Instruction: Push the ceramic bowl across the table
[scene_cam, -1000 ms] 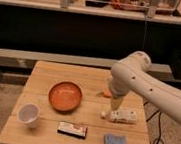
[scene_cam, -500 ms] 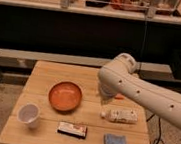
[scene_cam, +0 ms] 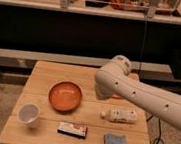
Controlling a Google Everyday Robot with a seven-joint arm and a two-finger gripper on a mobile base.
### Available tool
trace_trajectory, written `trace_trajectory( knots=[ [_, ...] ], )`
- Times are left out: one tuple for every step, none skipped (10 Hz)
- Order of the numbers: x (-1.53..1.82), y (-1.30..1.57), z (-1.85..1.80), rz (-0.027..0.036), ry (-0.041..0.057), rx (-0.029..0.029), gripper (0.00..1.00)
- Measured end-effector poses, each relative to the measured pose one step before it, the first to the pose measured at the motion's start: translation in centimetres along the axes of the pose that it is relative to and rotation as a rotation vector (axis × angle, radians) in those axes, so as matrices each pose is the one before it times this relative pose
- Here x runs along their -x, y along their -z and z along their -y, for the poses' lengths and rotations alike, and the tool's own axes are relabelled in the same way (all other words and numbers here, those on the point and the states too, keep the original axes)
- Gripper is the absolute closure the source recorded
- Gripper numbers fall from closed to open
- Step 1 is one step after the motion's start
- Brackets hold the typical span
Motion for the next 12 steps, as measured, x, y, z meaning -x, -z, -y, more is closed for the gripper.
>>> trace_trajectory(
  knots=[
    [-0.129,-0.249,0.062,0.00479,0.00251,-0.00201,0.99],
    [0.322,-0.379,0.258,0.00791,0.00882,-0.00195,0.99],
    [0.232,-0.262,0.148,0.00689,0.00544,-0.00073,0.99],
    [0.012,-0.190,0.048,0.00401,0.00104,-0.00042,0.99],
    [0.149,-0.267,0.159,0.00431,0.00589,-0.00023,0.99],
    [0.036,-0.261,0.145,0.00492,0.00529,-0.00019,0.99],
    [-0.119,-0.409,-0.011,0.00307,0.00049,0.00155,0.99],
    [0.071,-0.403,0.133,0.00531,0.00426,-0.00020,0.99],
    [0.061,-0.269,0.101,0.00378,0.00328,-0.00036,0.99],
    [0.094,-0.319,0.109,0.00453,0.00412,0.00016,0.99],
    [0.114,-0.276,0.110,0.00457,0.00560,0.00009,0.99],
    [-0.040,-0.447,0.049,0.00431,0.00348,0.00152,0.99]
  ],
)
